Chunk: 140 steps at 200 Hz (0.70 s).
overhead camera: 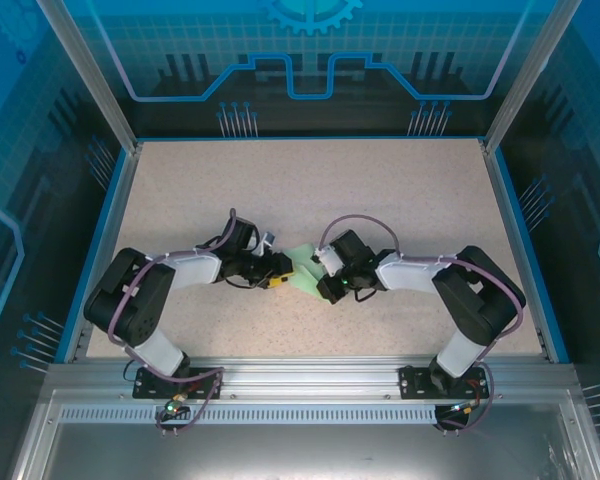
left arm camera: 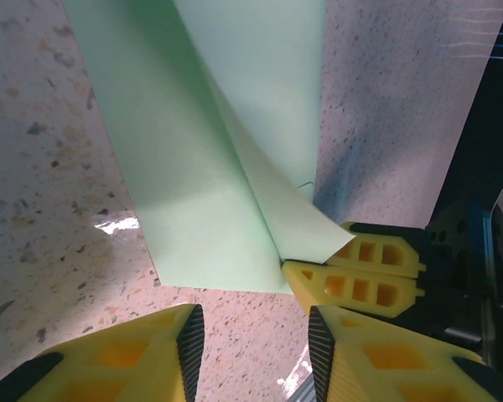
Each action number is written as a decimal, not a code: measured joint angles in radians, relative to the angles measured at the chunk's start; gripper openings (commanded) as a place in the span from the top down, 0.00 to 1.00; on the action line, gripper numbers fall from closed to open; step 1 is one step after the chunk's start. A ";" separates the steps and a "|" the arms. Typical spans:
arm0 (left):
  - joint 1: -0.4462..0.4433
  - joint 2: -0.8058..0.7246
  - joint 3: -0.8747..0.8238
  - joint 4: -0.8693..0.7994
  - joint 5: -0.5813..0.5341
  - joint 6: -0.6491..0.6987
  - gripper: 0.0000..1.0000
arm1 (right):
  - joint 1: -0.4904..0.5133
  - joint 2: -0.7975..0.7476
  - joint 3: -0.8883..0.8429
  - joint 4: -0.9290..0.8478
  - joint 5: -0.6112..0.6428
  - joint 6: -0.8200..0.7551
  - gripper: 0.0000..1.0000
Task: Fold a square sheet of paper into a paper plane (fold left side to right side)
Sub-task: Fourth fold the wing at the center of the table.
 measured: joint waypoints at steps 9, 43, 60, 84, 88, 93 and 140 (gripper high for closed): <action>-0.004 0.010 0.003 0.000 0.000 0.000 0.59 | -0.013 0.005 -0.002 0.008 -0.029 0.006 0.95; -0.016 0.049 0.029 0.000 0.000 0.000 0.59 | -0.045 0.025 -0.005 0.027 -0.109 0.021 0.96; -0.022 0.072 0.050 0.003 0.000 0.000 0.60 | -0.056 0.036 -0.007 0.043 -0.146 0.029 0.96; -0.028 0.111 0.086 0.007 0.000 0.000 0.60 | -0.074 0.052 -0.011 0.064 -0.200 0.043 0.96; -0.029 0.117 0.090 0.008 0.000 0.000 0.60 | -0.078 0.054 -0.012 0.067 -0.206 0.044 0.96; -0.029 0.125 0.097 0.008 0.000 0.000 0.60 | -0.080 0.056 -0.013 0.072 -0.214 0.047 0.96; -0.039 0.200 0.169 0.002 0.000 0.001 0.60 | -0.094 0.064 -0.022 0.093 -0.251 0.059 0.93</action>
